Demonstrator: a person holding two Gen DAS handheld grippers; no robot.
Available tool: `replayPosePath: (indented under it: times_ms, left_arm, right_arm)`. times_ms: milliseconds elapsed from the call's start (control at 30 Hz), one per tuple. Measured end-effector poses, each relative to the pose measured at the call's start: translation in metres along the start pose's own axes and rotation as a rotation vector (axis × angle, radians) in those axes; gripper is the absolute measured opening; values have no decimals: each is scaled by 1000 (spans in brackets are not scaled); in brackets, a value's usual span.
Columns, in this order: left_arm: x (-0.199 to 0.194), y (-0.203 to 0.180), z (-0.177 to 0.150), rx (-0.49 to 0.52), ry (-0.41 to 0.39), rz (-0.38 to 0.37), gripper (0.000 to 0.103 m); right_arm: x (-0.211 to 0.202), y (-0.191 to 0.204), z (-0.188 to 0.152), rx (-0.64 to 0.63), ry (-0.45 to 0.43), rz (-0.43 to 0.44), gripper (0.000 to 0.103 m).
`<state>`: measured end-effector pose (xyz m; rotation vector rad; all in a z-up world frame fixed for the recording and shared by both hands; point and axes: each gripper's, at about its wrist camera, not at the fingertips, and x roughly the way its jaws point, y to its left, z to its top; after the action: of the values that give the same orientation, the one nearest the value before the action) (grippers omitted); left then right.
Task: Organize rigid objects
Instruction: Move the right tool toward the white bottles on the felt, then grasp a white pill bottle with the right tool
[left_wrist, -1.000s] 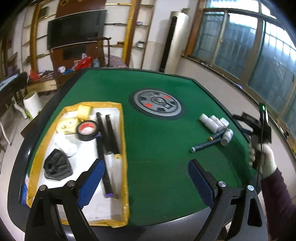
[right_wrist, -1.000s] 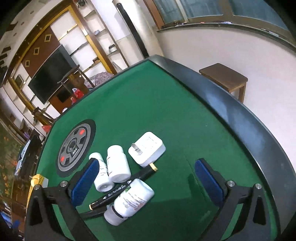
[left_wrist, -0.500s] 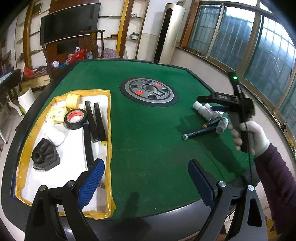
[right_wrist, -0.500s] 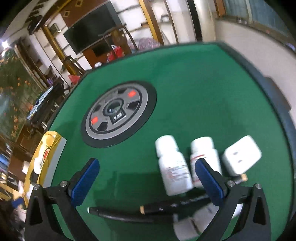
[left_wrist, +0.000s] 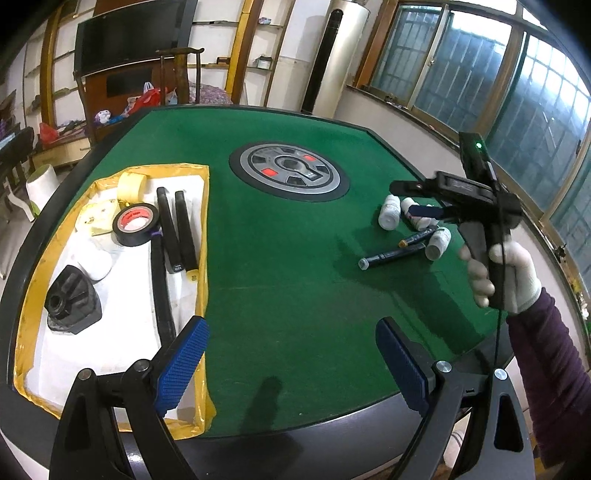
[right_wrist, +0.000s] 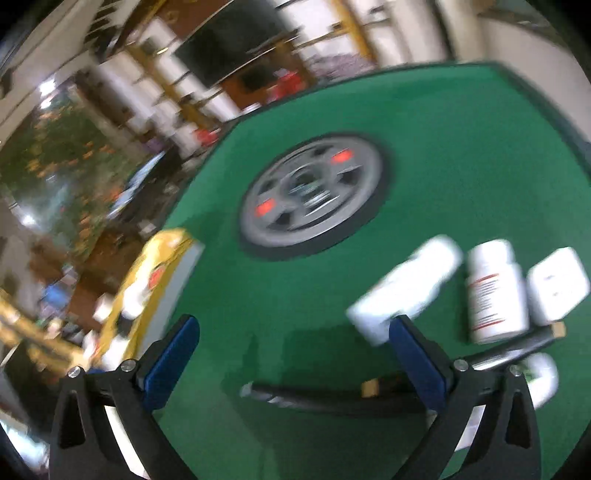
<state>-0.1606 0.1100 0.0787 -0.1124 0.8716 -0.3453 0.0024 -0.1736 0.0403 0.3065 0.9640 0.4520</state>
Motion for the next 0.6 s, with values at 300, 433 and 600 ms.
replayPosePath:
  times_ms: [300,433,600]
  left_arm:
    - [5,1,-1,-7,19,-1,94]
    - [3,2,0,-3,16,2,94]
    - [15,-6,6,25,35,-6,94]
  right_arm:
    - [36,-4,6,45,49,-265,78]
    - [46,-10,8,53,61,-269,36]
    - [47,2,-4,26,120,-162,35]
